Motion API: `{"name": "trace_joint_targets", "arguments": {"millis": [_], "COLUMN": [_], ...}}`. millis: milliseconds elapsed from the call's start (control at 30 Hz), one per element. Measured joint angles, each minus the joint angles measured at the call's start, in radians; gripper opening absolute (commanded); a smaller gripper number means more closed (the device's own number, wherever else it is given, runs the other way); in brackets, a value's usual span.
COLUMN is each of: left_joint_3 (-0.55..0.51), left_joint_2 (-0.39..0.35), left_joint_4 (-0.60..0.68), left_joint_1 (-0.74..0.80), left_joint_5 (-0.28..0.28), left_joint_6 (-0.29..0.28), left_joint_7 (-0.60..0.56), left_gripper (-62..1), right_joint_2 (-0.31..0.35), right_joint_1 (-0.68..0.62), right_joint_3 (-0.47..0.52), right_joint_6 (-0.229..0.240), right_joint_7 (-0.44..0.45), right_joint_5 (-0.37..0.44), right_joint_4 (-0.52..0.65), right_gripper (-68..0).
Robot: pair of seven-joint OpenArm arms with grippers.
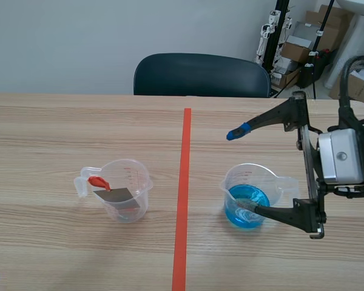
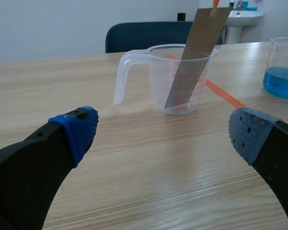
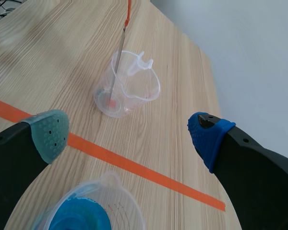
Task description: Do the redox reaction experiment. lift the metal plate out of the left beaker
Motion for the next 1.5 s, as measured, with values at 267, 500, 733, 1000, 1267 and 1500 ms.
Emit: {"name": "trace_joint_targets", "arguments": {"millis": [267,500,733,1000,1267,1500], "left_joint_3": [0.000,0.000,0.000,0.000,0.000,0.000], "left_joint_2": [0.000,0.000,0.000,0.000,0.000,-0.001], "left_joint_4": [0.078,0.074,0.074,0.074,0.074,0.074], "left_joint_1": [0.045,0.045,0.045,0.045,0.045,0.045], "left_joint_5": [0.010,0.010,0.010,0.010,0.010,0.010], "left_joint_6": [0.000,0.000,0.000,0.000,0.000,0.000], "left_joint_7": [0.000,0.000,0.000,0.000,0.000,0.000], "left_gripper": [-3.7,-3.7,1.4,1.4,1.4,1.4], "right_joint_2": [-0.064,-0.130,-0.172,-0.199,-0.222,-0.256], "right_joint_1": [0.052,0.094,0.098,0.098,0.101,0.101], "right_joint_3": [-0.067,-0.114,-0.137,-0.137,-0.163,-0.165], "right_joint_6": [-0.036,-0.054,-0.084,-0.084,-0.084,-0.083], "right_joint_7": [0.000,0.012,0.030,0.048,0.043,0.026], "right_joint_5": [-0.015,-0.015,-0.015,-0.015,-0.015,-0.015], "right_joint_4": [-0.062,-0.146,-0.207,-0.210,-0.210,-0.210], "right_gripper": [-15.9,-15.9,-15.9,-15.9,-15.9,-15.9]}}
